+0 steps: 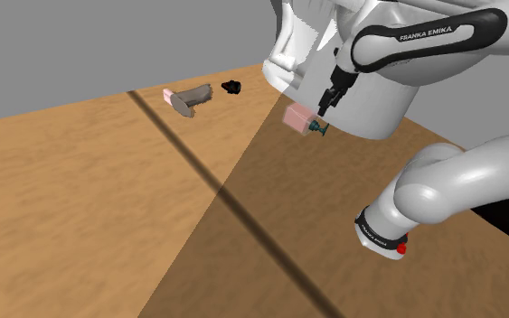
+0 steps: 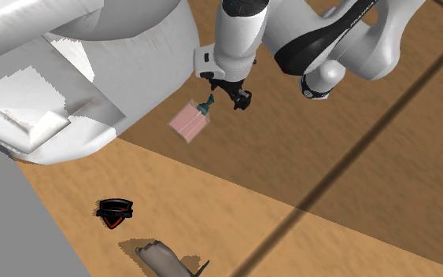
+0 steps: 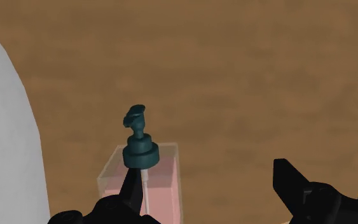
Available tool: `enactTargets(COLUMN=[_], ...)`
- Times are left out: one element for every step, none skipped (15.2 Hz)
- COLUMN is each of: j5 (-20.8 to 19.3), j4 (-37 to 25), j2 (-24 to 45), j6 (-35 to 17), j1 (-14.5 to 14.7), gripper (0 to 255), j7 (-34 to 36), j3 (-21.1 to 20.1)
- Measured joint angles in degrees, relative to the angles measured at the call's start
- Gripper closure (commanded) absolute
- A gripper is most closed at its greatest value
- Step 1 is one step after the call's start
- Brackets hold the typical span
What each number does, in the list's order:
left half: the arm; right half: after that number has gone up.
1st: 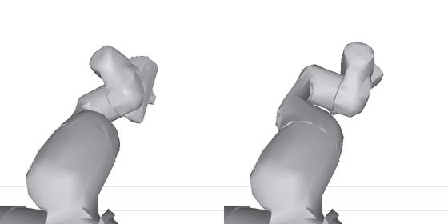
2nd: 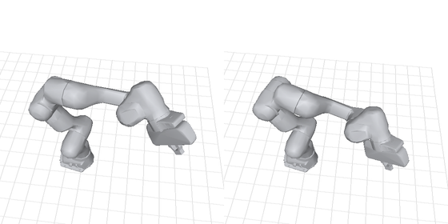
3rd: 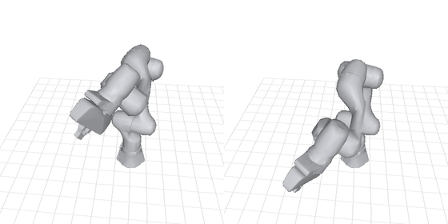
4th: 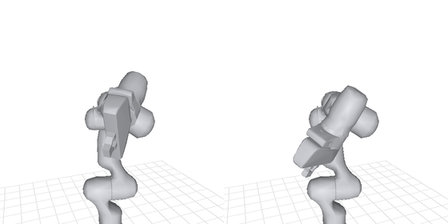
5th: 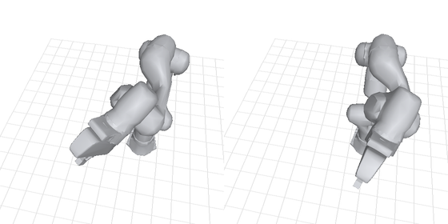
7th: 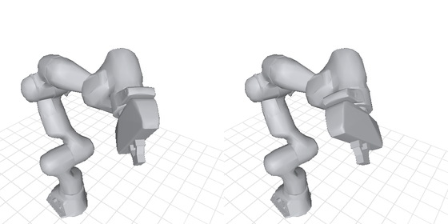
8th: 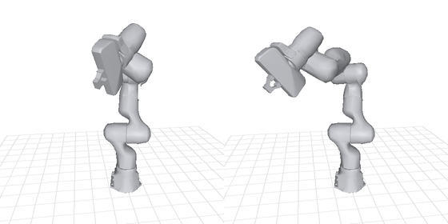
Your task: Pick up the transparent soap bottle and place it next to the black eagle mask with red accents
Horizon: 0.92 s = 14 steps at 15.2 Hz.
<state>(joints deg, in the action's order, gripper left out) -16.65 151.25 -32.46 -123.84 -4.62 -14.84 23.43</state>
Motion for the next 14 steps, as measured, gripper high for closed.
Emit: enactTargets(j5=[-0.2,-0.2,-0.2,0.0,0.2,0.9,1.8,2.4,3.0,3.6,4.0,4.4,5.0,5.5], j4=[0.5,0.4,0.0,-0.2,-0.1,-0.8,-1.0,-0.9,-0.9,-0.9,-0.8,-0.6,-0.4,-0.2], j2=[1.3,3.1,5.2,7.2,9.1,11.7,14.2,15.8,17.0,18.3,19.1,19.8,20.8,21.7], j6=[-1.8,-3.5,-5.2,-7.1,-9.0,-10.9,-13.1,-14.6,-15.7,-16.9,-17.9,-18.8,-19.9,-20.9], j1=[0.0,0.0,0.0,0.2,0.3,0.8,1.3,1.5,1.8,2.1,2.2,2.4,2.7,3.0], gripper=[0,0,0,0,0,0,0,0,0,0,0,0,0,0], j7=[-0.9,-2.2,-3.9,-5.2,-6.8,-8.6,-10.3,-11.7,-12.6,-13.4,-14.0,-14.4,-14.8,-15.3], j3=[1.1,2.4,4.1,5.4,6.9,8.5,9.9,11.0,11.7,12.3,12.8,13.0,13.3,13.6])
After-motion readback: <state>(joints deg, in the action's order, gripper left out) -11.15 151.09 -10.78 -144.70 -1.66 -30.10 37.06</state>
